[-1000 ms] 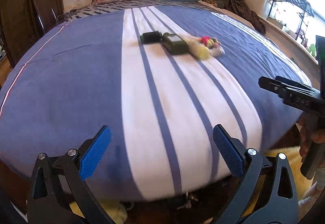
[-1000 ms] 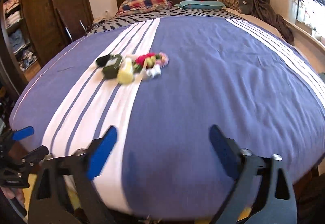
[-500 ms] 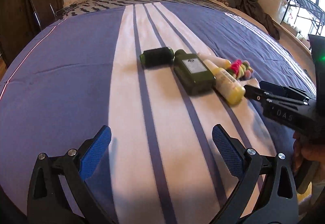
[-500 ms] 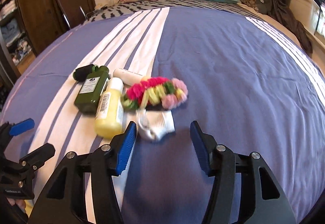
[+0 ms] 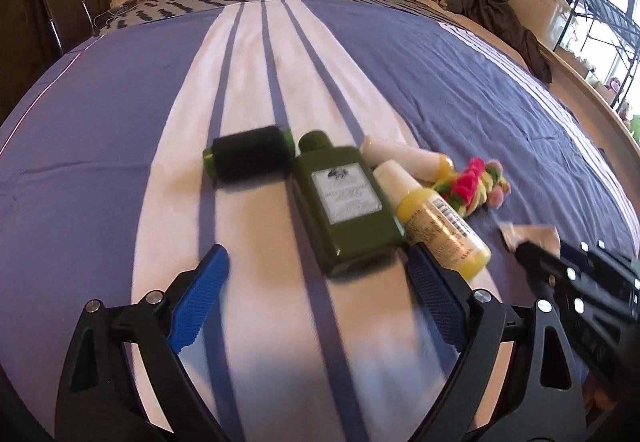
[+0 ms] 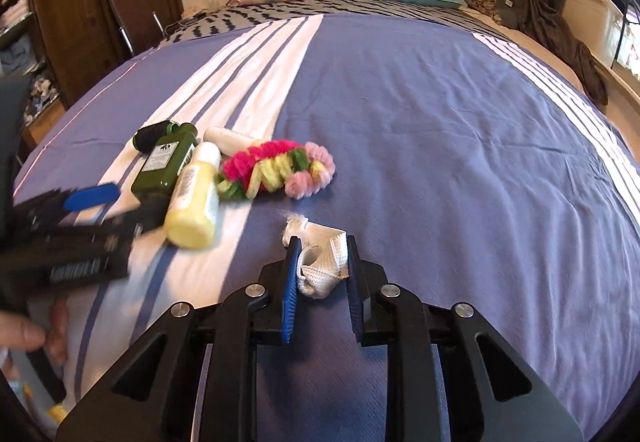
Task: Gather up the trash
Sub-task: 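Grasp the white crumpled tissue with the right tool while the left tool grasps the green bottle, then carry the tissue and green bottle down into the black bin and open both tools, then raise both open tools back over the bed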
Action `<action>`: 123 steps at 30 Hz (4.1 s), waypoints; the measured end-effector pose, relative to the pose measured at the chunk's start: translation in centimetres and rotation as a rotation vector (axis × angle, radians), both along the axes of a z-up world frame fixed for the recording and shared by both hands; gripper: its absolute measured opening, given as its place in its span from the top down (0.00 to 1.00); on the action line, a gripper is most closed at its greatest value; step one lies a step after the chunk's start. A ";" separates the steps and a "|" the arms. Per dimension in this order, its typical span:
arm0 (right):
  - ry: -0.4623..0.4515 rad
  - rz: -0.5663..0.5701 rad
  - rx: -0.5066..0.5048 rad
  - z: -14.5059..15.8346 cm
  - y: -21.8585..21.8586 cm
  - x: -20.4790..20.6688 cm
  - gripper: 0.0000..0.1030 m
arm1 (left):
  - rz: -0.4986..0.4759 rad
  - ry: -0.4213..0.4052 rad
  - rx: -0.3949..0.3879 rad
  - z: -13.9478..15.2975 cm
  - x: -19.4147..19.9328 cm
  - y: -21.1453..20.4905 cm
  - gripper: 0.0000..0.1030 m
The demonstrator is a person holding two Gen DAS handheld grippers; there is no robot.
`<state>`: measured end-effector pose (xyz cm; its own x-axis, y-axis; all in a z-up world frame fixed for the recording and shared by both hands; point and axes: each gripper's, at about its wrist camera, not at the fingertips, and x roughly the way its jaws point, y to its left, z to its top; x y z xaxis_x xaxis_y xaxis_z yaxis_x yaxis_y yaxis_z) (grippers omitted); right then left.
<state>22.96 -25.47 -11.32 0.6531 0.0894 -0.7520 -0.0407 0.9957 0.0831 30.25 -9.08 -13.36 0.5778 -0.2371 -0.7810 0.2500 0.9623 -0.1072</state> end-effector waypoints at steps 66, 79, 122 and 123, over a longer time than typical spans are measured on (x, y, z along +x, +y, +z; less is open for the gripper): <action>0.164 0.125 0.066 -7.7 5.9 -23.9 0.78 | -0.109 0.181 -0.009 -9.7 -30.8 5.8 0.60; 0.328 0.123 0.098 -13.3 6.4 -23.1 0.78 | -0.110 0.341 -0.004 -15.5 -30.6 5.8 0.61; 0.009 -0.034 0.027 -1.3 1.5 -20.8 0.06 | 0.005 -0.022 0.013 -0.7 -27.2 9.0 0.12; -0.006 -0.034 0.023 -0.6 1.4 -20.5 0.06 | 0.007 -0.033 0.017 -0.2 -26.8 9.1 0.11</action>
<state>2.48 -24.12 -11.95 0.6609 0.0842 -0.7457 -0.0070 0.9943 0.1060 3.42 -0.02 -13.55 0.6052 -0.2198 -0.7652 0.2466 0.9656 -0.0824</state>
